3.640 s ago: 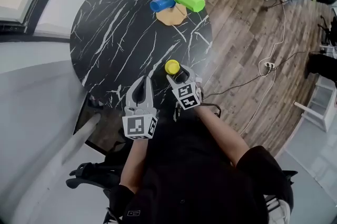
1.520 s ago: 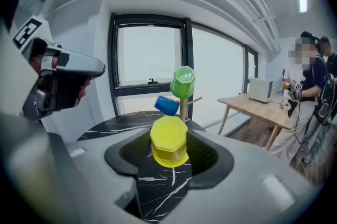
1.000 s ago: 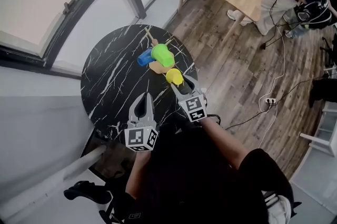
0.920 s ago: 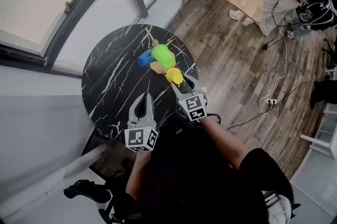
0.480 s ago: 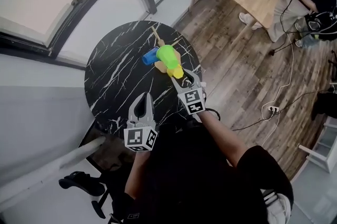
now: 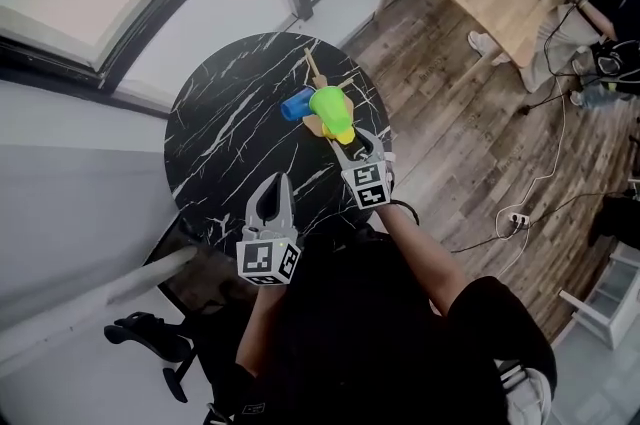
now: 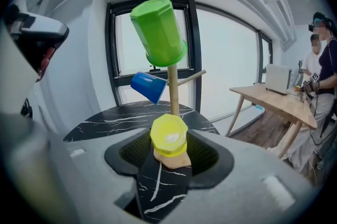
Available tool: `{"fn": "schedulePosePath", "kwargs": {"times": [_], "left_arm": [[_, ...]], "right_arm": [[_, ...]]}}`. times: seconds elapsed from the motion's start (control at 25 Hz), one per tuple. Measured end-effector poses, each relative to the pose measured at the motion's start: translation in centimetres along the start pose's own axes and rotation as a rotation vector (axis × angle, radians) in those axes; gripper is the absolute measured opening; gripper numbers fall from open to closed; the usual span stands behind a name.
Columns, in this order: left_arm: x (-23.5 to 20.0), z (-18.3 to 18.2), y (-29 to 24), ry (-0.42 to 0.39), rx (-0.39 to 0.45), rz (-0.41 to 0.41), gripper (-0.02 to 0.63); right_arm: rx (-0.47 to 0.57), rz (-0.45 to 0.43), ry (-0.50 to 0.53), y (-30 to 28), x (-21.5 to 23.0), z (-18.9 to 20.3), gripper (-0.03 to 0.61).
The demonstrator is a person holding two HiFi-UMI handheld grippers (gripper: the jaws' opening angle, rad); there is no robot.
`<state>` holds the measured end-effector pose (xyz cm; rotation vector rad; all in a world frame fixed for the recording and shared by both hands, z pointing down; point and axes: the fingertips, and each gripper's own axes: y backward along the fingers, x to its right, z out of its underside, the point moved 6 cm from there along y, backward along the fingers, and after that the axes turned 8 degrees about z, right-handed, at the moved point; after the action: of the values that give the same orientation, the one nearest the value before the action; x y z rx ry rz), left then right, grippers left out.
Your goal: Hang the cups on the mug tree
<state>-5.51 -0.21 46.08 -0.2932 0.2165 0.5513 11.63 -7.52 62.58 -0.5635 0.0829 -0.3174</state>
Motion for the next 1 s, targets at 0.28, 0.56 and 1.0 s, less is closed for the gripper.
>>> {"fn": "schedulePosePath", "kwargs": {"times": [0.28, 0.56, 1.0], "left_arm": [[-0.4, 0.1, 0.2, 0.005, -0.003, -0.019, -0.003], [-0.6, 0.4, 0.5, 0.011, -0.007, -0.035, -0.003], [-0.6, 0.6, 1.2, 0.017, -0.009, -0.041, -0.003]], "right_arm": [[-0.021, 0.007, 0.001, -1.4, 0.1, 0.4, 0.212], [-0.055, 0.02, 0.021, -2.4, 0.1, 1.4, 0.212], [-0.088, 0.031, 0.03, -2.9, 0.0, 2.1, 0.212]]}}
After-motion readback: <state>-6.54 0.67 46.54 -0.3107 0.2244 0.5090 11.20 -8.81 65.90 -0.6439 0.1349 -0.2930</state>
